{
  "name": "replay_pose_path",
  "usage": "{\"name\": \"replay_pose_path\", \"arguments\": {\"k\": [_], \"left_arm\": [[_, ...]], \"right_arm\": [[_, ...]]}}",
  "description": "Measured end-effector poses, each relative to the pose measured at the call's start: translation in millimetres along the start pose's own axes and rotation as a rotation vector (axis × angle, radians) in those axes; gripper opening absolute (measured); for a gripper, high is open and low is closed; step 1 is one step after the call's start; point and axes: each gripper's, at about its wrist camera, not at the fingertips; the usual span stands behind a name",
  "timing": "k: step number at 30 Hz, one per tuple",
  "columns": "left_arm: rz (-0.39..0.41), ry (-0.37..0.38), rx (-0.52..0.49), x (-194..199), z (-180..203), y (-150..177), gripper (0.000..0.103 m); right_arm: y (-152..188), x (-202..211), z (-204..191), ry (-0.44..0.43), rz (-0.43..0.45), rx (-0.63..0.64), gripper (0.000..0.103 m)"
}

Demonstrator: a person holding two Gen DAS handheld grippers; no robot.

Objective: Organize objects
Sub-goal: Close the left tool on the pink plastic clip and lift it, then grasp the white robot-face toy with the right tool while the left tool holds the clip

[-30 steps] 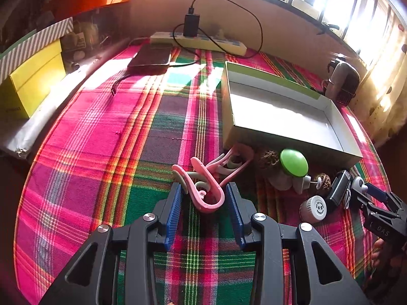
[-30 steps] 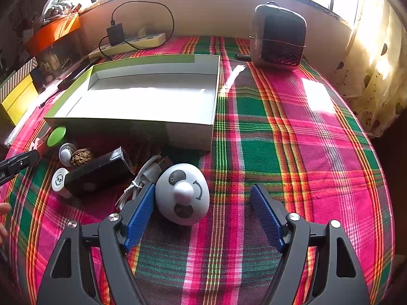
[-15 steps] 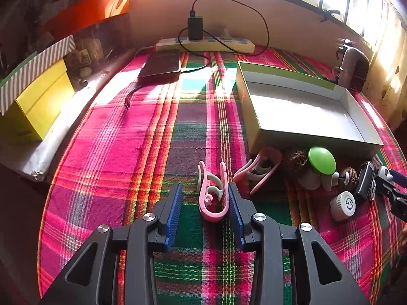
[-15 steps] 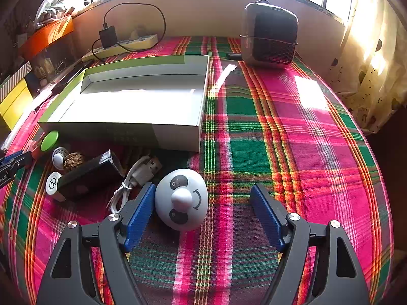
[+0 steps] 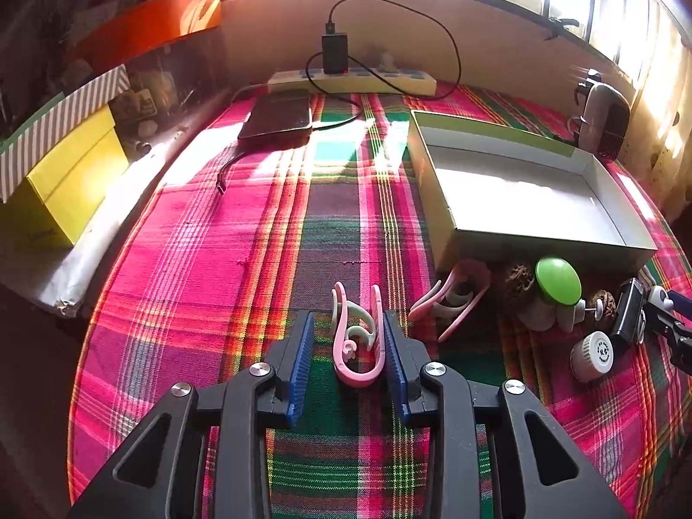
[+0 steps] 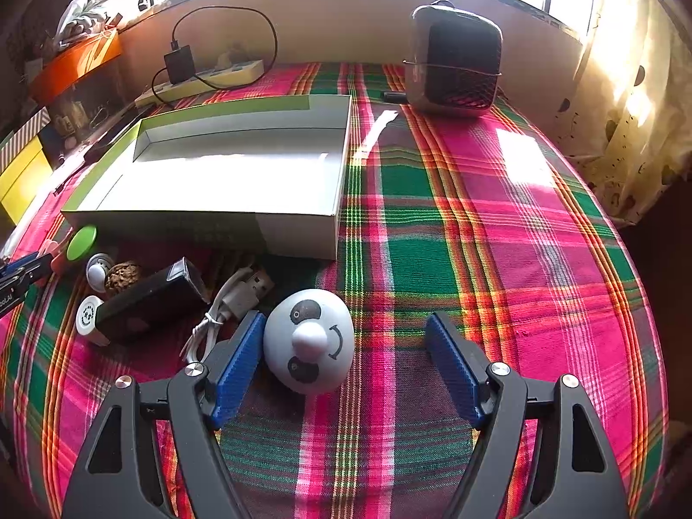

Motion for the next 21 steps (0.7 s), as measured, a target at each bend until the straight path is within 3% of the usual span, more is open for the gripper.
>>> {"name": "replay_pose_path", "arguments": {"k": [7, 12, 21], "left_arm": [[0.003, 0.001, 0.003, 1.9, -2.5, 1.9, 0.021], [0.005, 0.010, 0.011, 4.2, -1.9, 6.5, 0.021], [0.006, 0.031, 0.019, 11.7, 5.1, 15.6, 0.021]], "right_arm": [[2.2, 3.9, 0.5, 0.002, 0.010, -0.001, 0.062], [4.8, 7.4, -0.5, 0.004, 0.018, -0.004, 0.043], [11.2, 12.3, -2.2, -0.002, 0.020, -0.005, 0.042]]}}
Point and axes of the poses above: each gripper's, at about its wrist camera, not at the fingertips, and x roughly against the way its jaws point, z to its right, y to its underside, and after that the axes turned 7 degrees about -x, right-handed
